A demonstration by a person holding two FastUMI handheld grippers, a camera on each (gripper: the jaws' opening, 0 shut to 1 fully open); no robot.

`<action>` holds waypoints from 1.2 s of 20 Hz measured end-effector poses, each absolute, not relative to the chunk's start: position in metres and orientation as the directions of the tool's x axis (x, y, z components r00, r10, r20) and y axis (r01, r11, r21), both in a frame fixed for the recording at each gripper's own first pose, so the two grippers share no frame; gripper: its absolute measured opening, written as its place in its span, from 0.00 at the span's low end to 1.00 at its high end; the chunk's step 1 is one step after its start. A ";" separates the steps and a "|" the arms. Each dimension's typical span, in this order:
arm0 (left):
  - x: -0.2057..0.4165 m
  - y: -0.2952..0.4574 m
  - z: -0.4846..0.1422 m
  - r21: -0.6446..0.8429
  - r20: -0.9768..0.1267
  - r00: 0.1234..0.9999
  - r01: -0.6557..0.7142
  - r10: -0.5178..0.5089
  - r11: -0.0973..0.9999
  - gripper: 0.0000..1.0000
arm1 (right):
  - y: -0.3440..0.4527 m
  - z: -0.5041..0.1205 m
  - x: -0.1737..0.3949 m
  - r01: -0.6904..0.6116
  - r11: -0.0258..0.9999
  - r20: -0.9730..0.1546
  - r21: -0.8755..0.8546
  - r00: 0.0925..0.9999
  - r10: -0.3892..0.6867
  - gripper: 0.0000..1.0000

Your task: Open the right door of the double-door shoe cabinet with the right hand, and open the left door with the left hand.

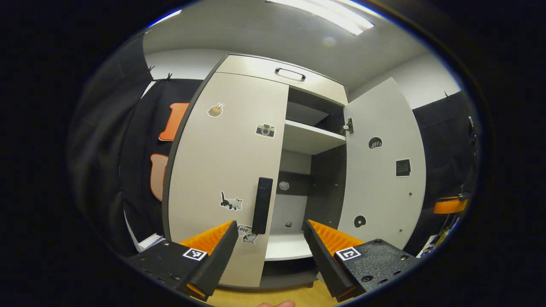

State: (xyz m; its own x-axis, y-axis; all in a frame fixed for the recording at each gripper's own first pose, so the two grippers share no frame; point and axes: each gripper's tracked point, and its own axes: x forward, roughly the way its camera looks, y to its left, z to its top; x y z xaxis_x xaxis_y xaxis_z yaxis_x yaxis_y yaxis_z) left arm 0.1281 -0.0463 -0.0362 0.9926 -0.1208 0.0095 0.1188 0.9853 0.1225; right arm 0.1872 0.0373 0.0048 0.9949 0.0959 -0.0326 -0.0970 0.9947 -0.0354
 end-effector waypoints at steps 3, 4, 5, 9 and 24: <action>0.145 -0.040 -0.037 0.149 -0.007 0.992 0.128 -0.128 0.981 0.94 | 0.038 0.006 0.178 -0.066 0.997 -0.022 -0.040 0.998 0.065 0.34; 0.147 -0.037 -0.036 0.155 -0.005 0.992 0.126 -0.127 0.980 0.94 | 0.038 0.007 0.174 -0.056 0.997 -0.019 -0.044 0.998 0.056 0.48; 0.152 -0.038 -0.036 0.156 -0.001 0.992 0.127 -0.129 0.980 0.94 | 0.039 0.005 0.171 -0.048 0.998 -0.021 -0.046 0.999 0.047 0.63; 0.167 -0.051 -0.036 0.135 0.003 0.988 0.155 -0.157 0.979 0.94 | 0.041 0.002 0.158 -0.029 0.999 -0.026 -0.026 0.999 0.028 0.94; 0.271 -0.014 -0.065 0.220 -0.054 0.998 -0.033 0.046 0.975 0.94 | 0.035 0.007 0.133 -0.012 0.994 0.014 -0.112 1.000 0.013 0.99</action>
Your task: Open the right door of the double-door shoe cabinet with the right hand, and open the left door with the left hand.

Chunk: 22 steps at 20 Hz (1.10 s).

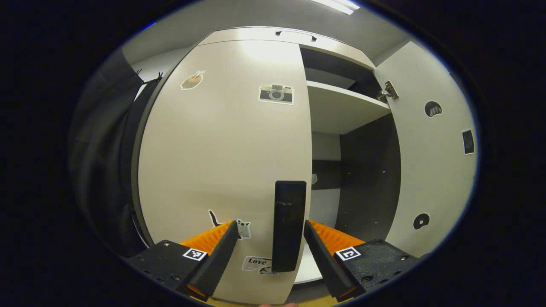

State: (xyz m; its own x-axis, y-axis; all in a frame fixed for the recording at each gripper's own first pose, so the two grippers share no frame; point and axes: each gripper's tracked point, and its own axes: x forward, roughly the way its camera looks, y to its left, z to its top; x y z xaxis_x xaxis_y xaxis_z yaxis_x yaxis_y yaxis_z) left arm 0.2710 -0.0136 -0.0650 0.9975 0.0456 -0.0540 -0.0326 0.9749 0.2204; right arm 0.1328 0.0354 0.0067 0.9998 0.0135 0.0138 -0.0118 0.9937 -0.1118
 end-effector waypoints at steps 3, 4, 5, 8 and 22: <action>0.272 -0.016 -0.065 0.214 -0.053 0.998 -0.028 0.040 0.976 0.89 | 0.033 0.004 0.135 -0.003 0.995 0.009 -0.104 1.000 0.004 0.99; 0.272 -0.017 -0.065 0.212 -0.055 0.998 -0.024 0.037 0.977 0.88 | 0.033 0.004 0.136 -0.003 0.995 0.004 -0.099 1.000 0.004 0.99; 0.272 -0.023 -0.067 0.206 -0.060 0.998 -0.006 0.019 0.978 0.86 | 0.035 0.002 0.137 -0.006 0.996 -0.002 -0.093 1.000 0.006 0.99; 0.272 -0.040 -0.072 0.201 -0.067 0.997 0.062 -0.049 0.978 0.31 | 0.035 -0.005 0.134 -0.005 0.996 -0.018 -0.090 1.000 0.004 0.99; 0.244 -0.036 -0.070 0.219 -0.135 0.990 0.077 -0.048 0.973 0.20 | 0.034 -0.004 0.122 0.011 0.997 0.000 -0.072 1.000 -0.011 0.99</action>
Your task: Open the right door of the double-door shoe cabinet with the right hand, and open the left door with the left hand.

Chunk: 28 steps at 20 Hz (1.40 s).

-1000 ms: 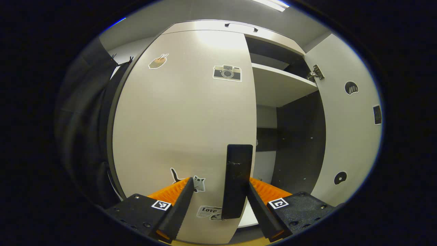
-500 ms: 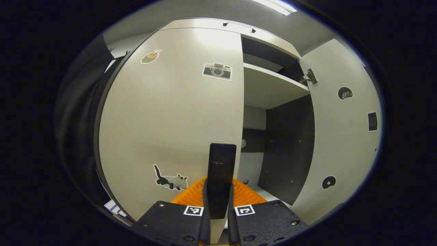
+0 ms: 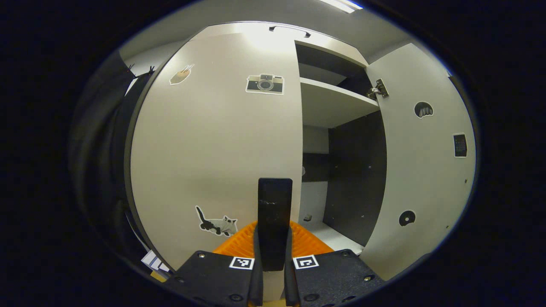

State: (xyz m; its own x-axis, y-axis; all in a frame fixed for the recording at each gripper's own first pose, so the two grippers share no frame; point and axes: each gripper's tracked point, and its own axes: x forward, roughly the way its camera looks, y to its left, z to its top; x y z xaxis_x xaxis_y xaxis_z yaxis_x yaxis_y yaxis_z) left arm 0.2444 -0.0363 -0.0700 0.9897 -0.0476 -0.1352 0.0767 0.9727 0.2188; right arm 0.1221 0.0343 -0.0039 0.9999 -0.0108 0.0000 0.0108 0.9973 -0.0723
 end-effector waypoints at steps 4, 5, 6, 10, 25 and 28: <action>0.217 -0.032 -0.063 0.236 -0.168 0.980 0.149 -0.110 0.960 0.20 | 0.039 -0.002 0.120 0.001 0.998 0.003 -0.056 1.000 -0.001 0.99; 0.208 -0.029 -0.060 0.223 -0.179 0.975 0.171 -0.132 0.960 0.20 | 0.039 -0.001 0.120 -0.005 0.999 0.001 -0.050 1.000 0.005 0.99; 0.201 -0.025 -0.059 0.205 -0.191 0.971 0.185 -0.146 0.961 0.20 | 0.039 -0.001 0.120 -0.008 0.999 -0.001 -0.047 1.000 0.008 0.99; 0.163 -0.006 -0.050 0.212 -0.205 0.964 0.210 -0.167 0.954 0.20 | 0.046 -0.003 0.124 -0.023 0.999 0.000 -0.043 1.000 0.023 0.99; 0.084 0.074 -0.007 0.224 -0.152 0.984 0.124 -0.091 0.967 0.19 | 0.094 -0.002 0.175 -0.150 0.988 0.019 0.021 0.989 0.150 0.94; 0.074 0.099 0.003 0.248 -0.123 0.992 0.067 -0.037 0.967 0.19 | 0.089 -0.002 0.181 -0.131 0.991 0.025 0.015 0.991 0.131 0.94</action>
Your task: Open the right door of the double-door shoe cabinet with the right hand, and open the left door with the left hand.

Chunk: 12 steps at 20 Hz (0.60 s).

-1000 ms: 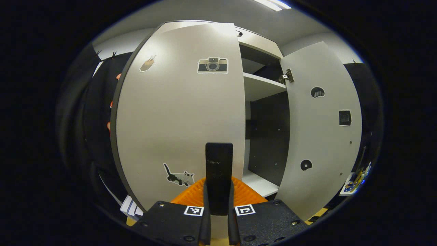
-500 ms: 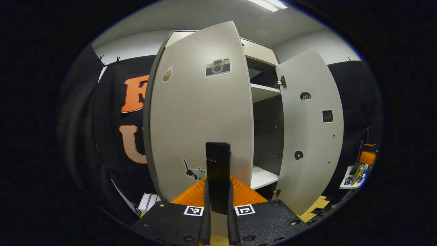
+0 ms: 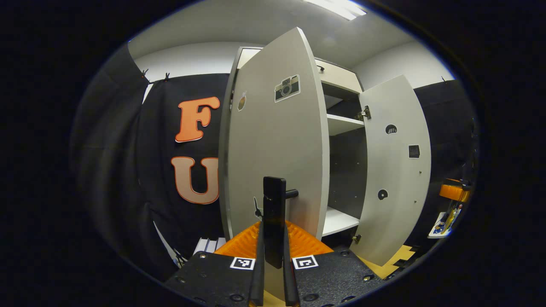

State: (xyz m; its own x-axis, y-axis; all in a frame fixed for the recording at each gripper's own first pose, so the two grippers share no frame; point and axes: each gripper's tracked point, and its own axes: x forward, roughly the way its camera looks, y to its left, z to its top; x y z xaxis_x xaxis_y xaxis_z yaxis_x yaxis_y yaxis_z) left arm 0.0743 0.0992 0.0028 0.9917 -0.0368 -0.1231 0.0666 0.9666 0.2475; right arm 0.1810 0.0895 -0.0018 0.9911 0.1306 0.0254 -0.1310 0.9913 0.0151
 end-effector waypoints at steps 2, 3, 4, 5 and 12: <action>0.069 0.113 0.009 0.265 -0.104 0.995 0.037 -0.010 0.963 0.16 | 0.084 0.000 0.184 -0.118 0.993 0.027 0.010 0.993 0.117 0.94; 0.068 0.118 0.011 0.271 -0.093 0.996 0.035 -0.010 0.962 0.13 | 0.082 0.000 0.186 -0.110 0.994 0.026 0.008 0.994 0.110 0.94; 0.066 0.126 0.014 0.267 -0.086 0.996 0.033 -0.010 0.963 0.12 | 0.080 0.000 0.189 -0.103 0.995 0.025 0.007 0.994 0.103 0.99; 0.065 0.134 0.017 0.256 -0.079 0.997 0.026 -0.006 0.966 0.10 | 0.078 0.000 0.190 -0.098 0.995 0.026 0.008 0.995 0.098 0.94; 0.064 0.185 0.028 0.269 -0.048 0.998 -0.035 0.049 0.963 0.06 | 0.073 0.002 0.193 -0.079 0.997 0.028 0.021 0.997 0.078 1.00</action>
State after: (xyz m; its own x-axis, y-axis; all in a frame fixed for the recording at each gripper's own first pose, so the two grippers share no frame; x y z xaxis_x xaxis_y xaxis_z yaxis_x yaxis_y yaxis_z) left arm 0.0641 0.1853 0.0278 0.9976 0.0493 -0.0482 -0.0346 0.9626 0.2686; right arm 0.1933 0.0731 0.0018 0.9966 0.0779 0.0283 -0.0785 0.9967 0.0207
